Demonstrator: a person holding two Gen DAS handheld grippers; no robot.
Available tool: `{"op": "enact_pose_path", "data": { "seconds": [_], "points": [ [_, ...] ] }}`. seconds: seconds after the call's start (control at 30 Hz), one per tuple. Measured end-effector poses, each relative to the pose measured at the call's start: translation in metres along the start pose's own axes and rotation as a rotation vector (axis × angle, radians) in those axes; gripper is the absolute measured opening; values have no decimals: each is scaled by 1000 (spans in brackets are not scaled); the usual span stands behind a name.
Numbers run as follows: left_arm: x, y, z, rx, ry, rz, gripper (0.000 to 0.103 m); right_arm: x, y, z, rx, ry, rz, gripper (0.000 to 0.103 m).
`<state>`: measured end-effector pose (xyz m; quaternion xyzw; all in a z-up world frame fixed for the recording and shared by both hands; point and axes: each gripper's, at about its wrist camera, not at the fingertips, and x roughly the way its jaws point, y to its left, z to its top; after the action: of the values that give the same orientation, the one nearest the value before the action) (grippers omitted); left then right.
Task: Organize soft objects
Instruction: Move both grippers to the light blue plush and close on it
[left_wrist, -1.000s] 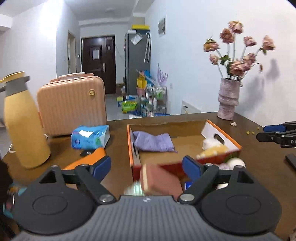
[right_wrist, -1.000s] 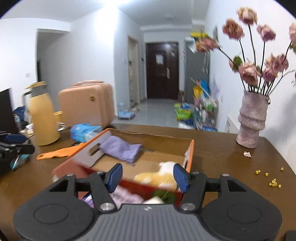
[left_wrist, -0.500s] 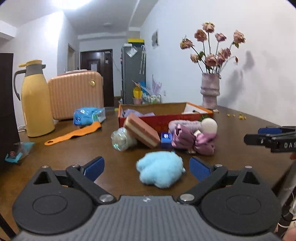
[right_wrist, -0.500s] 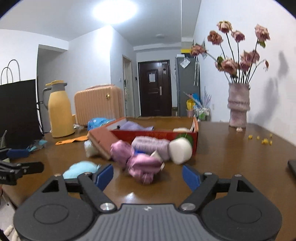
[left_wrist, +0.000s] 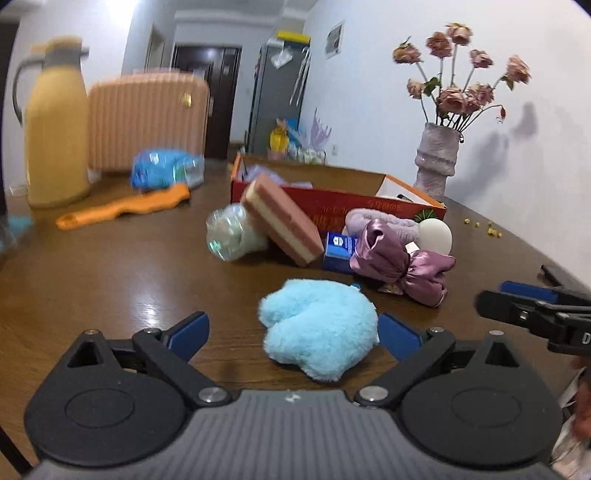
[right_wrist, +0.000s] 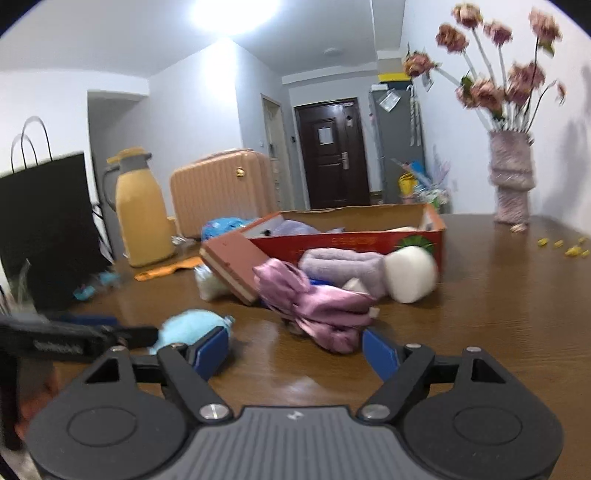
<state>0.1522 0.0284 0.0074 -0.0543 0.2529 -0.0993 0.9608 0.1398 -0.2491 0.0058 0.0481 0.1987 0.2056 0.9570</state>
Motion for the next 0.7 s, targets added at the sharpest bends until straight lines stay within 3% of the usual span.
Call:
{"op": "enact_pose_path", "data": {
  "seconds": [0.13, 0.27, 0.3, 0.37, 0.47, 0.5, 0.63, 0.7],
  "points": [
    [13, 14, 1, -52, 48, -32, 82, 35, 1, 10, 64, 47, 91, 57],
    [19, 28, 2, -102, 90, -122, 64, 69, 14, 16, 73, 106, 171, 53],
    [20, 31, 3, -114, 99, -153, 56, 78, 16, 18, 77, 121, 186, 52],
    [23, 35, 5, -134, 110, -201, 50, 95, 19, 21, 99, 150, 211, 49],
    [27, 40, 9, -153, 120, -214, 48, 115, 20, 22, 137, 193, 246, 36],
    [27, 41, 11, -156, 117, -209, 48, 119, 20, 21, 155, 206, 260, 27],
    [18, 50, 11, -152, 38, -89, 53, 102, 22, 15, 191, 217, 278, 23],
    [10, 52, 8, -175, 9, -79, 60, 87, 27, 12, 194, 201, 287, 25]
  ]
}}
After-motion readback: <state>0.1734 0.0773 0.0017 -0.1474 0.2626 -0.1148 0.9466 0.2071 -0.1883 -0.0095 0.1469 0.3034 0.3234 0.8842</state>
